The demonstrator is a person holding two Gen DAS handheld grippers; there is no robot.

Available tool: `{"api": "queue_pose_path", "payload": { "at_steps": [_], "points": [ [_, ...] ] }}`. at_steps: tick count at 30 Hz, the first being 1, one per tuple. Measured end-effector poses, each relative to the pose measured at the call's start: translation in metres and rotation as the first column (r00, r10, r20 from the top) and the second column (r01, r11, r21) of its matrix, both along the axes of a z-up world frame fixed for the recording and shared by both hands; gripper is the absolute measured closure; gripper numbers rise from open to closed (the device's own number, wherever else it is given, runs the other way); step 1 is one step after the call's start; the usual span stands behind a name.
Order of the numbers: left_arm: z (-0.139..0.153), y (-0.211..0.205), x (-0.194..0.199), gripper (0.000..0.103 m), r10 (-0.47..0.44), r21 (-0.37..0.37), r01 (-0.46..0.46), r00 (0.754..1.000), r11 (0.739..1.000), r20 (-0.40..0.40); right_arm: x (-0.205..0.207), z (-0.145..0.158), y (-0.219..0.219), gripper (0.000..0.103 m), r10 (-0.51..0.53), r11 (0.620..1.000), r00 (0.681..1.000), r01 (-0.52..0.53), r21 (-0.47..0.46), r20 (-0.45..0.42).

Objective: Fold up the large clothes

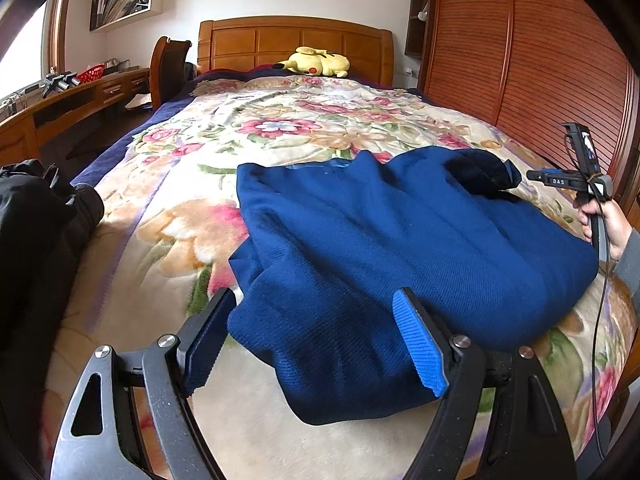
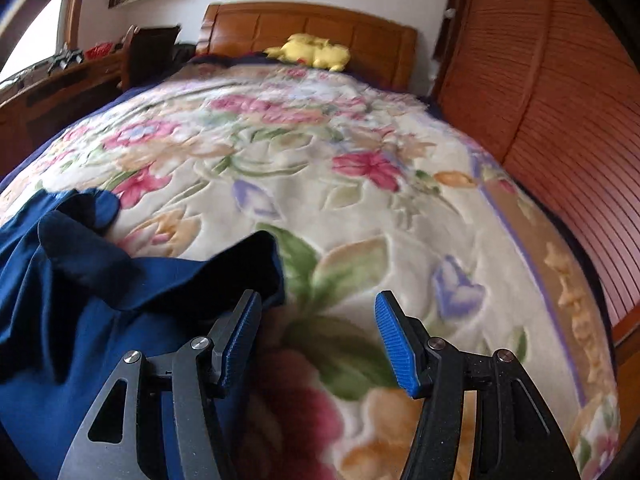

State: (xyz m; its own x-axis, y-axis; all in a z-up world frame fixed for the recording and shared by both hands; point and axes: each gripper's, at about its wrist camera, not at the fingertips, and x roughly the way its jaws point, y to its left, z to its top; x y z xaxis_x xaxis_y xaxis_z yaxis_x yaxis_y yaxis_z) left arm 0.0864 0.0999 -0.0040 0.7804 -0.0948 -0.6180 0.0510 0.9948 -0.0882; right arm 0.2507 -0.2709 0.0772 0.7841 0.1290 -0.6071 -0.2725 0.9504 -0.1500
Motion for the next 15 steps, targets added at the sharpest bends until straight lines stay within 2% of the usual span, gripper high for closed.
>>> {"api": "queue_pose_path", "payload": {
  "at_steps": [4,6,9,14,15],
  "points": [
    [-0.001,0.0,0.0,0.022,0.002,-0.003,-0.002,1.0,1.0,0.001,0.014,-0.023,0.014,0.042,0.086,0.995,0.986,-0.092,-0.031,-0.145],
    [0.0,-0.001,0.0,0.022,0.004,-0.001,-0.004,1.0,1.0,0.007,0.022,-0.029,0.025,0.042,0.101,0.991,0.983,-0.113,-0.073,-0.152],
    [0.0,-0.001,-0.001,0.022,0.008,0.004,-0.008,1.0,1.0,0.016,0.043,-0.027,0.036,0.042,0.121,0.99,0.981,-0.131,-0.055,-0.154],
    [-0.001,-0.002,0.0,0.022,0.008,0.008,-0.009,1.0,1.0,0.014,0.084,-0.035,0.046,0.042,0.138,0.99,0.969,-0.136,0.027,-0.206],
    [-0.001,-0.002,0.0,0.022,0.008,0.011,-0.008,1.0,1.0,0.014,0.09,-0.037,0.047,0.048,0.143,0.99,0.967,-0.137,0.042,-0.209]
  ]
}}
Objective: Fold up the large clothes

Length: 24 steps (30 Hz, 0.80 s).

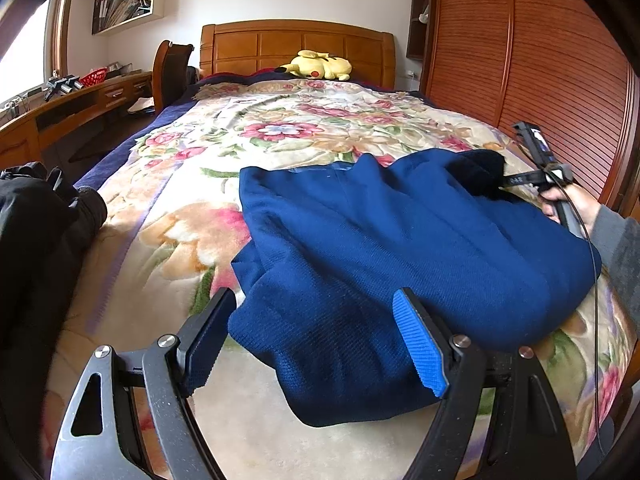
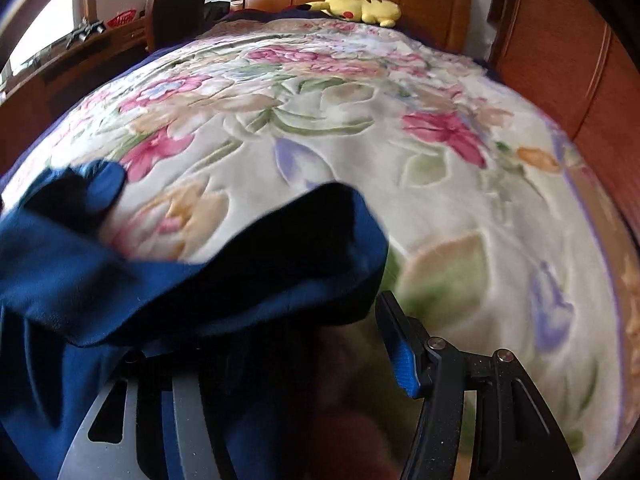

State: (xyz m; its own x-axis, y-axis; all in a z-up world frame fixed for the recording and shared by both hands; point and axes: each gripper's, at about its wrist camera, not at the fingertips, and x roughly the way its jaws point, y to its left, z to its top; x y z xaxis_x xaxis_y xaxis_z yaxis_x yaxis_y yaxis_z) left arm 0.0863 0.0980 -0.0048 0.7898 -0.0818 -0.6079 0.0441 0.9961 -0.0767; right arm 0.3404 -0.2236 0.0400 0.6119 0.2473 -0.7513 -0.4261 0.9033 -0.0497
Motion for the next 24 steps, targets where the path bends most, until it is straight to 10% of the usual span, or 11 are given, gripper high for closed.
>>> {"api": "queue_pose_path", "payload": {
  "at_steps": [4,14,21,24],
  "points": [
    [-0.001,-0.001,0.001,0.022,-0.003,0.006,0.003,1.0,1.0,-0.005,0.011,-0.014,0.008,0.099,0.018,1.0,1.0,-0.018,-0.005,-0.006],
    [0.0,-0.001,0.001,0.022,0.003,0.012,-0.003,1.0,1.0,-0.004,0.004,0.008,-0.005,0.099,-0.144,0.985,0.982,0.154,-0.08,0.119],
    [0.003,-0.002,-0.005,0.022,0.011,0.026,-0.011,1.0,1.0,0.007,-0.045,0.045,0.008,0.037,-0.099,0.992,0.975,0.114,-0.062,0.199],
    [0.003,-0.001,-0.006,0.022,0.012,0.027,-0.013,1.0,1.0,0.01,-0.083,0.057,0.011,0.036,-0.05,0.997,0.973,0.061,-0.045,0.228]
  ]
}}
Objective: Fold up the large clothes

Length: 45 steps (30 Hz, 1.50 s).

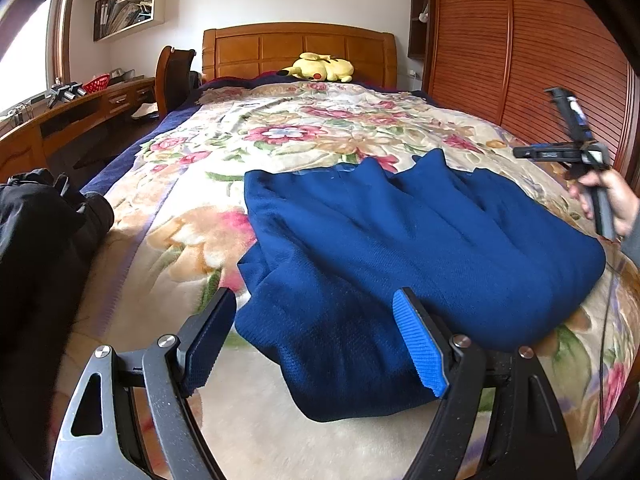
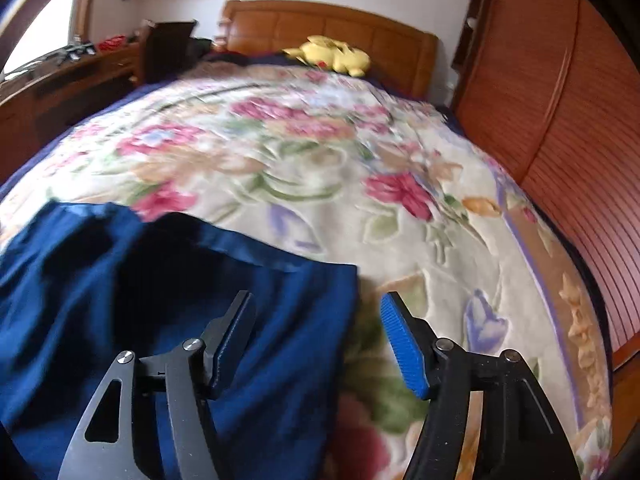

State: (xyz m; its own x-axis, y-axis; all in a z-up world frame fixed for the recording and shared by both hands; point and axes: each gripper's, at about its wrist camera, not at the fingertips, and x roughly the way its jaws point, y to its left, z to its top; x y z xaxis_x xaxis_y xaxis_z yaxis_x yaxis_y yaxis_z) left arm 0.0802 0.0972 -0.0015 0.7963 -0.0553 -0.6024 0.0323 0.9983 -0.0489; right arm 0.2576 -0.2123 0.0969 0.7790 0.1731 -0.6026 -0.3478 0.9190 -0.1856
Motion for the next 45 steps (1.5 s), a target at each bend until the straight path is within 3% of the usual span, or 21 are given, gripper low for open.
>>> {"api": "queue_pose_path", "payload": {
  "at_steps": [9,13,20,23,29,40,45],
  "points": [
    [0.001,0.001,-0.004,0.022,-0.004,0.002,0.004,1.0,1.0,0.007,-0.11,-0.016,0.03,0.036,0.209,0.977,0.977,-0.206,0.061,-0.033],
    [0.003,0.0,-0.009,0.022,-0.007,0.013,0.006,1.0,1.0,0.014,-0.14,-0.036,0.042,0.036,0.242,0.964,0.969,-0.237,0.119,-0.037],
    [0.001,-0.001,-0.016,0.022,0.002,0.023,-0.002,1.0,1.0,0.01,-0.156,-0.053,0.056,0.036,0.277,0.948,0.96,-0.265,0.177,-0.049],
    [-0.003,0.002,-0.019,0.022,0.01,0.03,-0.01,1.0,1.0,-0.006,-0.158,-0.052,0.059,0.036,0.286,0.949,0.957,-0.276,0.151,-0.043],
    [-0.015,0.008,-0.024,0.022,0.02,0.016,-0.019,0.998,1.0,-0.058,-0.166,-0.085,0.069,0.036,0.296,0.955,0.948,-0.292,0.049,-0.116],
    [-0.018,0.006,-0.035,0.022,0.045,0.025,-0.043,0.998,0.999,-0.052,-0.179,-0.084,0.065,0.035,0.288,0.957,0.955,-0.285,0.057,-0.07],
    [-0.02,0.008,-0.039,0.022,0.049,0.021,-0.048,0.997,0.999,-0.056,-0.196,-0.073,0.063,0.035,0.315,0.943,0.949,-0.311,0.116,-0.014]
  ]
}}
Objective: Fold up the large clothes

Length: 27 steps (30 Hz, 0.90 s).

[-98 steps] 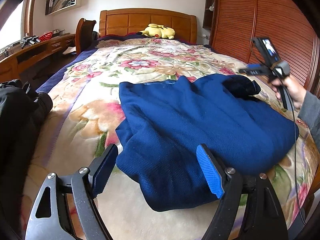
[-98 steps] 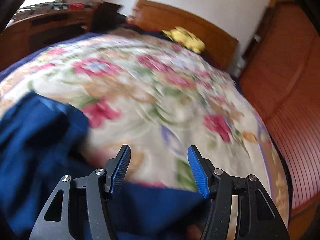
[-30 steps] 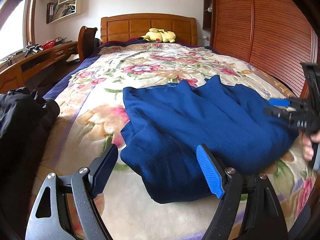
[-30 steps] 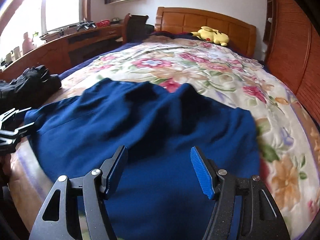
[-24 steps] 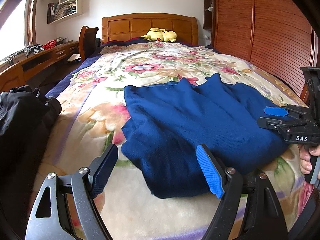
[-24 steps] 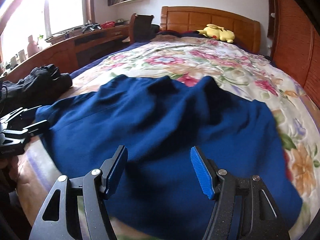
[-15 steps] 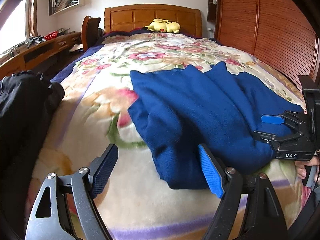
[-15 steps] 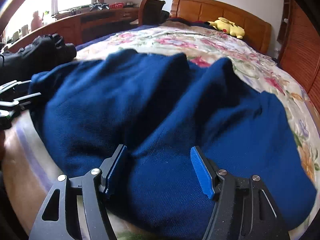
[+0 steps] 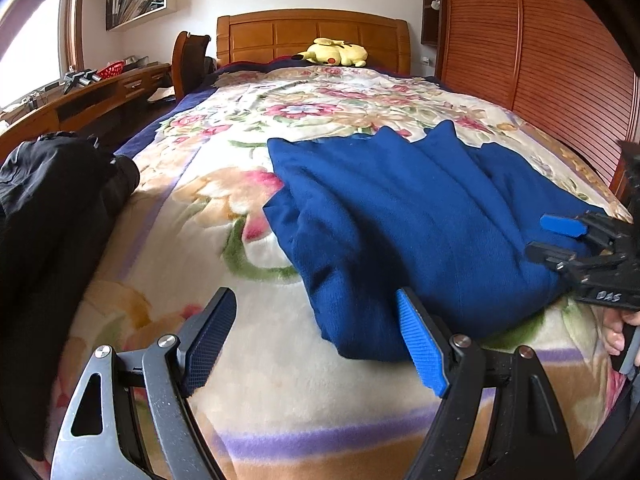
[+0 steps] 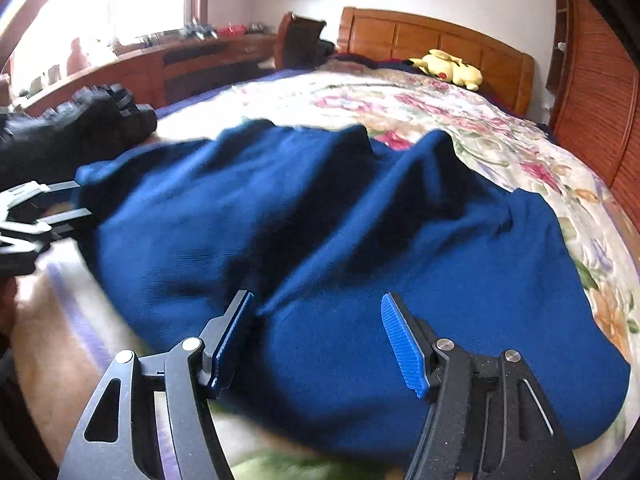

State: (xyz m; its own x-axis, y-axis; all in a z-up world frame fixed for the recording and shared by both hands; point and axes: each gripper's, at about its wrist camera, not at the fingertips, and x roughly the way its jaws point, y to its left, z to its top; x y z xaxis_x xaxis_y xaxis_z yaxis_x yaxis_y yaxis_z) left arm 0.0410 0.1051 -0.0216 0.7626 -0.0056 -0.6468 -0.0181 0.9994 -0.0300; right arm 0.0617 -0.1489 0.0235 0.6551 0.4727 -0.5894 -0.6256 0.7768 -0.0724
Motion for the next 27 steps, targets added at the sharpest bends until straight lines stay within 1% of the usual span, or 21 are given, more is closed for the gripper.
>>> {"api": "queue_pose_path", "payload": {
  "at_steps": [2,4,5,6,9,13,16,17,19,20,22,23,27],
  "points": [
    [0.0,0.002,-0.001,0.022,0.001,-0.009,-0.001,1.0,1.0,0.0,-0.007,0.003,-0.003,0.035,0.002,1.0,1.0,-0.002,0.007,0.02],
    [0.0,0.002,-0.001,0.022,0.003,-0.013,-0.003,1.0,1.0,-0.001,-0.013,0.002,-0.001,0.035,0.039,0.999,0.999,-0.039,0.02,0.008],
    [0.0,0.002,-0.001,0.022,0.003,-0.013,-0.003,1.0,1.0,-0.001,-0.015,-0.001,0.002,0.035,0.052,0.999,0.999,-0.052,0.008,0.001],
    [0.0,0.002,-0.001,0.022,0.001,-0.012,-0.001,1.0,1.0,-0.001,-0.017,-0.006,0.008,0.035,0.064,0.998,0.998,-0.064,-0.022,-0.003],
    [0.001,0.003,-0.006,0.022,-0.005,-0.02,0.005,1.0,1.0,0.003,-0.015,-0.016,0.015,0.035,0.067,0.995,0.998,-0.067,-0.069,-0.009],
    [0.0,0.005,-0.011,0.022,-0.005,-0.033,0.005,1.0,0.999,0.008,-0.009,-0.017,0.017,0.035,0.068,0.996,0.997,-0.07,-0.053,-0.04],
    [0.0,0.006,-0.013,0.022,-0.001,-0.036,0.001,1.0,0.999,0.016,-0.005,-0.015,0.019,0.035,0.063,0.996,0.997,-0.065,-0.064,-0.037],
    [0.0,0.006,-0.013,0.023,-0.001,-0.039,0.002,1.0,0.999,0.021,-0.005,-0.015,0.02,0.035,0.061,0.996,0.998,-0.064,-0.069,-0.033],
    [0.001,0.006,-0.014,0.029,-0.002,-0.042,0.003,1.0,0.999,0.027,-0.005,-0.014,0.02,0.035,0.06,0.996,0.998,-0.062,-0.07,-0.03],
    [0.002,0.006,-0.014,0.03,-0.003,-0.045,0.004,1.0,0.999,0.031,-0.004,-0.014,0.021,0.035,0.06,0.996,0.998,-0.062,-0.068,-0.031],
    [0.003,0.005,-0.013,0.036,-0.005,-0.062,0.007,0.999,0.998,0.034,-0.004,-0.015,0.019,0.035,0.061,0.996,0.998,-0.063,-0.063,-0.031],
    [0.004,0.004,-0.012,0.038,-0.007,-0.069,0.009,0.999,0.998,0.035,-0.005,-0.015,0.016,0.035,0.06,0.996,0.998,-0.061,-0.06,-0.03],
    [0.005,-0.001,-0.007,0.039,0.0,-0.073,0.003,0.999,0.997,0.037,-0.009,-0.007,0.008,0.035,0.016,0.999,1.0,-0.016,-0.03,0.005]
  ]
}}
